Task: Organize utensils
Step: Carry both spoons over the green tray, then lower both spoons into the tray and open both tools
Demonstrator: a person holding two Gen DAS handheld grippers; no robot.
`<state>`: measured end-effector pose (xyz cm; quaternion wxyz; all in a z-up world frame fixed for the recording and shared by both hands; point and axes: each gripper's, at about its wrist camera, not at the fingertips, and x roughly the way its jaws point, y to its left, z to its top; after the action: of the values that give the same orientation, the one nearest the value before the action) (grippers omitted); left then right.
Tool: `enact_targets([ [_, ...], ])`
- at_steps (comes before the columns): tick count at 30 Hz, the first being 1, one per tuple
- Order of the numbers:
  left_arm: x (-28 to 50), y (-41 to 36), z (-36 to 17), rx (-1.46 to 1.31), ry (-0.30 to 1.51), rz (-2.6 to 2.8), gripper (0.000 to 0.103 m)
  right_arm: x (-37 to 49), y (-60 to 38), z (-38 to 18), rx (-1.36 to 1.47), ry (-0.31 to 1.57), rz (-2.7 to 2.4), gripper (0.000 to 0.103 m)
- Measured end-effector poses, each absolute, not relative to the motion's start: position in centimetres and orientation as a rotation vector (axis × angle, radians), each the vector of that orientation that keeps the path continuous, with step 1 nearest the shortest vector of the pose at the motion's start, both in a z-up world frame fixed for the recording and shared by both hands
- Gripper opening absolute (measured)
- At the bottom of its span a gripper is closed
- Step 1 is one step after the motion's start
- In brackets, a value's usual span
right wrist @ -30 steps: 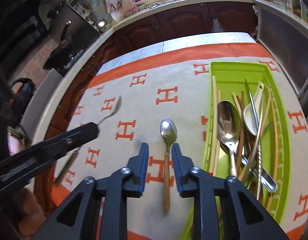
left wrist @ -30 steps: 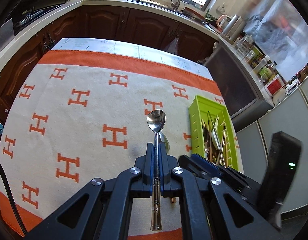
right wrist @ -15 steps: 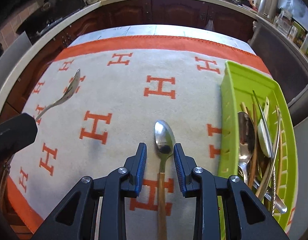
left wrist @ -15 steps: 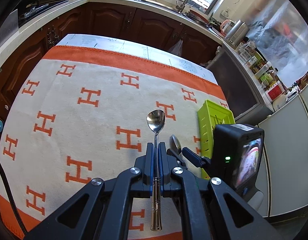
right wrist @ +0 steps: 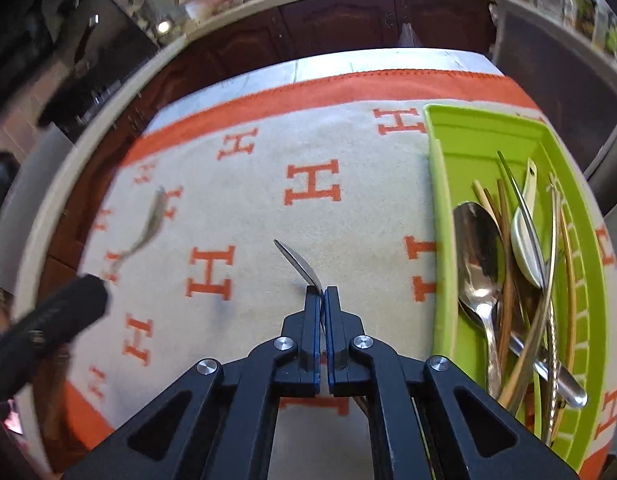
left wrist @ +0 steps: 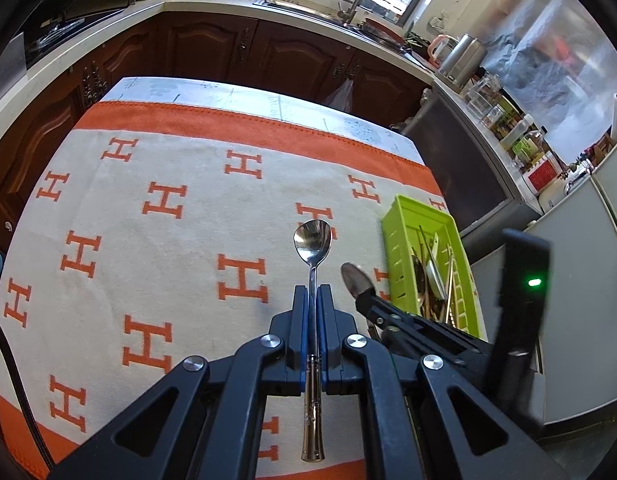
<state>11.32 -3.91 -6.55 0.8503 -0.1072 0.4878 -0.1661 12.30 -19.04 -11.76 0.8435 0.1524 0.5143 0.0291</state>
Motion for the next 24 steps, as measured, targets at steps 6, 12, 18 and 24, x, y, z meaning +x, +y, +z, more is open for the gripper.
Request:
enact_targets([
  [6, 10.4, -6.4, -5.6, -0.192, 1.020, -0.393, 0.002, 9.1, -23.3, -8.0, 0.510, 1.006, 0.126, 0.002],
  [12, 9.6, -9.7, -5.0, -0.150, 1.017, -0.449, 0.002, 6.1, -27.6, -5.1, 0.614, 0.964, 0.109, 0.003],
  [18, 9.0, -14.4, -4.9, -0.105, 1.022, -0.506, 0.002, 3.7, -31.4, -3.2, 0.654, 0.922, 0.056, 0.005],
  [24, 9.7, -18.2, -7.2, -0.071, 1.072, -0.512, 0.002, 3.5, -34.1, -3.5, 0.627, 0.960, -0.031, 0.003],
])
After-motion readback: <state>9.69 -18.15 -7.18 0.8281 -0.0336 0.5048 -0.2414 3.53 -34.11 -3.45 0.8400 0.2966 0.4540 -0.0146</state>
